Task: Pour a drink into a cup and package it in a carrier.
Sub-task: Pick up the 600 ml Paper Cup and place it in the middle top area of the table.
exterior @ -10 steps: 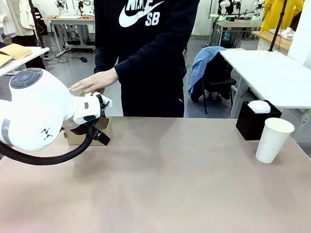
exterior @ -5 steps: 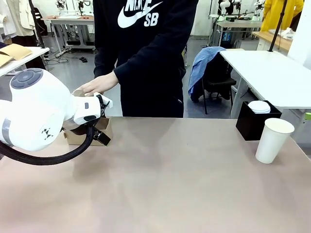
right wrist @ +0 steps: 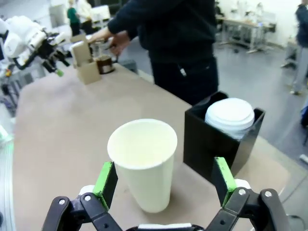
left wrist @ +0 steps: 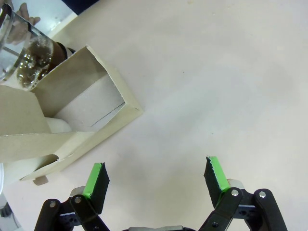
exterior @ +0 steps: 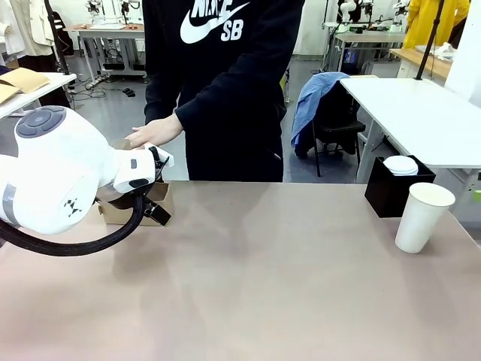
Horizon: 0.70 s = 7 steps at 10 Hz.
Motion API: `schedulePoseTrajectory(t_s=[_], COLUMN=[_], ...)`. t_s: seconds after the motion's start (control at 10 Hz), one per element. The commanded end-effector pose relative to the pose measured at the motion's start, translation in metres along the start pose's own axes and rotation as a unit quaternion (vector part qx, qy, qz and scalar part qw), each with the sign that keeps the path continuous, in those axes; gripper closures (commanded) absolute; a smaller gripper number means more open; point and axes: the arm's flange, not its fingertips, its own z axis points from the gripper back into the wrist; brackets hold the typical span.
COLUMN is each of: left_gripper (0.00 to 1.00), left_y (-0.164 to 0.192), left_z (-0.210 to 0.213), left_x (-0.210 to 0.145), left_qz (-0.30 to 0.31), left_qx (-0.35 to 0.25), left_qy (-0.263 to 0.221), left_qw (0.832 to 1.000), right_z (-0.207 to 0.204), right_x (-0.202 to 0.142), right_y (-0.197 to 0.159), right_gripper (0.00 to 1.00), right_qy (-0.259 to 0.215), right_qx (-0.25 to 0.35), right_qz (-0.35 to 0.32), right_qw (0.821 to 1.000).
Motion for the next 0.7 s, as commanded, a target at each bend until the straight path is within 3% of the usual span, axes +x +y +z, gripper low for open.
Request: schedulePoseTrajectory(t_s=[0.0, 0.3, 0.6], left_gripper=[0.00, 0.00, 0.00], left_y=[0.000, 0.000, 0.000], left_z=[0.000, 0.000, 0.000], left_x=[0.000, 0.000, 0.000], left_qz=[0.000, 0.000, 0.000], left_qx=[0.000, 0.000, 0.000], left_qy=[0.000, 0.000, 0.000], left_qw=[1.000, 1.000, 1.000], right_z=[0.020, 0.005, -0.014], right_x=[-0.024, -0.072, -0.085], right_y=[-0.030, -0.031, -0.025], right_gripper=[0.00, 0.00, 0.00], right_qy=[0.002, -0.041, -0.065], right_qx=[0.042, 0.042, 0.055], right_qz=[-0.035, -0.031, -0.018], right_qw=[0.998, 0.998, 0.996])
